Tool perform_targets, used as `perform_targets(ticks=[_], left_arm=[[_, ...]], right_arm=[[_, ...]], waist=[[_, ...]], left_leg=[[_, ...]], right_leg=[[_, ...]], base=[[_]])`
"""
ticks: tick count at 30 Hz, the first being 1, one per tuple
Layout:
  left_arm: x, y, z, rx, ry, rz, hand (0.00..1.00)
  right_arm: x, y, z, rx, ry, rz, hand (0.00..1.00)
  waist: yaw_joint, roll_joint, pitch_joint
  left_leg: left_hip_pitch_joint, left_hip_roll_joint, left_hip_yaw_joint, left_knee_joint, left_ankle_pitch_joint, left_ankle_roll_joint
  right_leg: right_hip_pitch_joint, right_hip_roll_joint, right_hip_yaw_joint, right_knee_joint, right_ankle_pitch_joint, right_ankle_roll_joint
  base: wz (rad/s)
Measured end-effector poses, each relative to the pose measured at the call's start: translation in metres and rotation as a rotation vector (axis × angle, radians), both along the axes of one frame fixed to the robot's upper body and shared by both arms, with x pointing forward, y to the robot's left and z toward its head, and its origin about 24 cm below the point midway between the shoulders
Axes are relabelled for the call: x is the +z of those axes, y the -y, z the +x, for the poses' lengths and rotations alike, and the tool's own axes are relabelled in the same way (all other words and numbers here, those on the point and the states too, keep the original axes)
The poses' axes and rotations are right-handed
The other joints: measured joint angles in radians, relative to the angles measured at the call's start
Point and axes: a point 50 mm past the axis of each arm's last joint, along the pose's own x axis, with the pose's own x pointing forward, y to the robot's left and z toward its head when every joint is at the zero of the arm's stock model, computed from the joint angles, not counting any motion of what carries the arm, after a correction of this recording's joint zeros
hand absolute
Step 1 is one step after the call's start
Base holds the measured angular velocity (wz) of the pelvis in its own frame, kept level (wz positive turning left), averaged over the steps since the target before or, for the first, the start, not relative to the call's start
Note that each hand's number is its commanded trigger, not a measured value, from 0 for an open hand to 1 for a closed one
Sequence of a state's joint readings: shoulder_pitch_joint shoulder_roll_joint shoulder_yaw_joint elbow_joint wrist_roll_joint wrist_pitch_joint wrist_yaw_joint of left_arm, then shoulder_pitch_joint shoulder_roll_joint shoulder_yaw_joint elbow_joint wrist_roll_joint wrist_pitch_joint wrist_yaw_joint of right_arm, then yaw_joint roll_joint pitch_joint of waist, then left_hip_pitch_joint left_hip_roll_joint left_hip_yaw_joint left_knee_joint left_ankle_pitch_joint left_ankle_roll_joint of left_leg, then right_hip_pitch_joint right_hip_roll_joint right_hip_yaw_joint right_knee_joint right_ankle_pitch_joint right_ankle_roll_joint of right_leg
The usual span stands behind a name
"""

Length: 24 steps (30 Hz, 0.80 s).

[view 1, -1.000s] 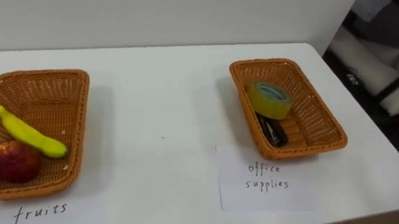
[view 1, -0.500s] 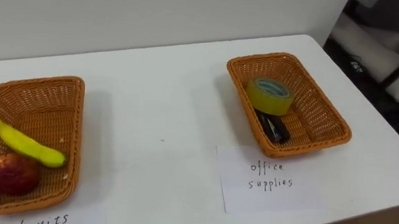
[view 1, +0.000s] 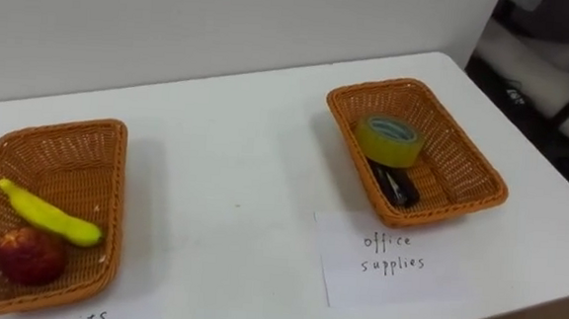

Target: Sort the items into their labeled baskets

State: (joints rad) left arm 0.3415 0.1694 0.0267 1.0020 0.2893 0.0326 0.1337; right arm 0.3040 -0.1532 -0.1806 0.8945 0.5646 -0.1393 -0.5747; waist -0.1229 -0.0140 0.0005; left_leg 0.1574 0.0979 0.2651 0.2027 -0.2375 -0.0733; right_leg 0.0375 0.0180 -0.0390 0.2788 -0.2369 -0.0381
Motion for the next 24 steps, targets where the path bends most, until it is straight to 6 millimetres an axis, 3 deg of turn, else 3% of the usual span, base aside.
perform_targets(ticks=[5, 10, 12, 18, 24], left_arm=[[-0.001, 0.001, 0.004, -0.009, -0.003, -0.014, 0.00], [-0.002, 0.004, 0.007, -0.030, -0.022, -0.030, 0.00], [-0.003, 0.006, 0.011, -0.049, -0.024, -0.040, 0.00], [-0.004, 0.009, 0.015, -0.102, -0.051, -0.071, 0.00], [-0.005, 0.011, 0.017, -0.117, -0.074, -0.091, 0.00]], right_arm=[[-0.015, -0.022, 0.001, 0.362, -0.094, 0.151, 0.00], [-0.022, -0.047, 0.019, 0.769, -0.161, 0.263, 0.00], [-0.025, -0.055, 0.030, 0.923, -0.203, 0.290, 0.00], [-0.025, -0.058, 0.044, 1.070, -0.244, 0.287, 0.00], [-0.026, -0.059, 0.043, 1.098, -0.258, 0.297, 0.00]], waist=[[0.038, 0.003, 0.0008], [0.076, 0.004, 0.0012], [0.084, 0.003, 0.0026], [0.109, -0.001, 0.0037], [0.128, -0.006, 0.0046]], left_leg=[[0.000, -0.001, -0.005, 0.001, 0.000, 0.000], [-0.002, -0.003, -0.008, 0.000, 0.000, 0.000], [-0.005, -0.005, -0.028, 0.001, 0.000, 0.000], [-0.011, -0.009, -0.053, 0.002, -0.001, 0.001], [-0.015, -0.010, -0.077, 0.002, -0.001, 0.001]], right_leg=[[0.000, 0.000, 0.003, -0.003, 0.000, 0.001], [0.002, -0.001, 0.001, -0.006, 0.001, 0.002], [0.016, -0.004, -0.017, -0.024, 0.005, 0.004], [0.035, -0.012, -0.047, -0.047, 0.008, 0.007], [0.049, -0.013, -0.068, -0.064, 0.008, 0.007]], base=[[-0.04], [0.03], [0.22], [0.16], [0.10]])
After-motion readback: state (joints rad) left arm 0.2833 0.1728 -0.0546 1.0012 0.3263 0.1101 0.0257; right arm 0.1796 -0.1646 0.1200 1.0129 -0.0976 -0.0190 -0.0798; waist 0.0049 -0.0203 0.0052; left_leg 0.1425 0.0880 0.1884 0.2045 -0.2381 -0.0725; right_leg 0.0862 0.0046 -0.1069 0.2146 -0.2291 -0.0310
